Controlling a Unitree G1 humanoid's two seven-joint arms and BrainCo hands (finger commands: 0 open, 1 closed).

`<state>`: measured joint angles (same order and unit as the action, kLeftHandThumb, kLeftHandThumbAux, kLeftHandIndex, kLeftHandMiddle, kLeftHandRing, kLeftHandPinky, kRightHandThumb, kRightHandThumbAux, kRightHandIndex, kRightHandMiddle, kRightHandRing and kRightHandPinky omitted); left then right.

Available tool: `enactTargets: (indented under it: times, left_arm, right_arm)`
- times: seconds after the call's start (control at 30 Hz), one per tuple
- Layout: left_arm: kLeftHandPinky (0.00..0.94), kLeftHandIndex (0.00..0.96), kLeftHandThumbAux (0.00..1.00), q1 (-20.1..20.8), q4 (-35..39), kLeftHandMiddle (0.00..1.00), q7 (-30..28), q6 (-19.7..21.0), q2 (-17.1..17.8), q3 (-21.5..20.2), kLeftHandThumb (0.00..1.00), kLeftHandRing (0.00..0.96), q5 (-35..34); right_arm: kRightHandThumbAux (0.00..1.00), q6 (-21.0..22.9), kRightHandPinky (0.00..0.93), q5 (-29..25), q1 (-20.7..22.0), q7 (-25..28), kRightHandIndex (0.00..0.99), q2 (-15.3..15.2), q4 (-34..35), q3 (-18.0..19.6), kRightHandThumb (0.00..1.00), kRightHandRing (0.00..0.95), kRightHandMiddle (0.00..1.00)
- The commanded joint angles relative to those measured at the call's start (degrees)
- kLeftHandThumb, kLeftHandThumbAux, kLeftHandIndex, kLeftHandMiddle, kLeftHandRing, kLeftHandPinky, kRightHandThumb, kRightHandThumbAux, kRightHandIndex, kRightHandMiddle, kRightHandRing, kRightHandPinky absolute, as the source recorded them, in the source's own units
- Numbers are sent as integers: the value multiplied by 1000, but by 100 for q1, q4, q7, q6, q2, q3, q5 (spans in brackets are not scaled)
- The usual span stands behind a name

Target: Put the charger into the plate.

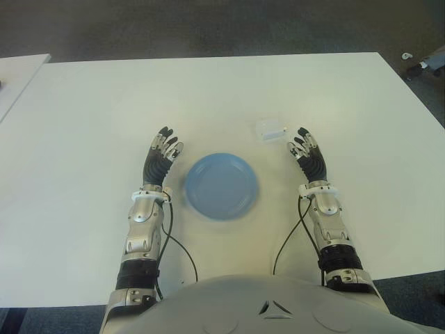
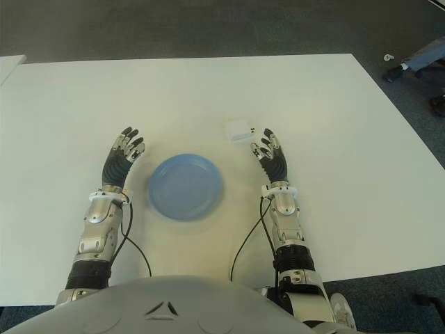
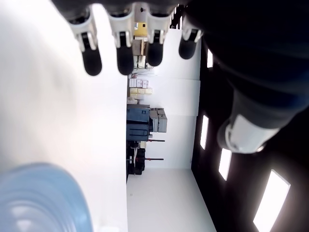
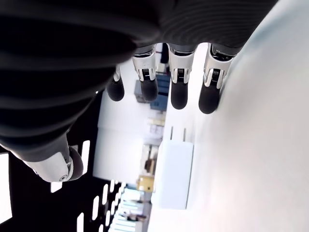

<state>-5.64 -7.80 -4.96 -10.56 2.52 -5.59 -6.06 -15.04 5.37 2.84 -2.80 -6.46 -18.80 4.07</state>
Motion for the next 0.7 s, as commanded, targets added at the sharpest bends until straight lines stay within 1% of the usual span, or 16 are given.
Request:
enactTargets:
  times: [0.03,0.27,0.37,0.47,0.53,0.6,0.67,0.7]
  left_arm:
    - [176,0,632,17,-11,98,109,175,-64,27,170,135,50]
    - [190,0,620,74,16,95,136,304,-91,52,173,139,71]
    - [198,0,613,96,18,94,128,347,-88,75,172,141,87]
    - [206,0,608,117,11,92,121,386,-102,79,177,143,92]
    - [213,0,609,134,5,93,131,426,-118,75,181,147,87]
    - [216,0,611,145,7,95,147,463,-134,64,183,149,82]
    - [219,0,619,155,-9,99,165,469,-151,63,184,153,92]
    - [219,0,621,158,-15,100,176,469,-158,64,184,153,101]
  right_arm:
    - [509,1348,212,312,-169,-174,14,60,1456,-87,483,128,86]
    - [496,2424,218,579,30,-155,18,21,2060,-209,496,154,114]
    - [492,3010,232,720,317,-37,15,-84,2268,-286,488,161,119]
    - [484,3472,238,836,554,88,11,-210,2379,-350,475,164,120]
    - [481,3772,236,909,747,220,10,-337,2408,-397,473,162,120]
    - [478,4082,232,1115,1010,440,11,-585,2424,-545,474,160,119]
    - [475,4234,231,1296,1165,581,17,-764,2432,-679,478,158,118]
    - [475,4242,231,1446,1243,630,18,-876,2415,-791,479,158,118]
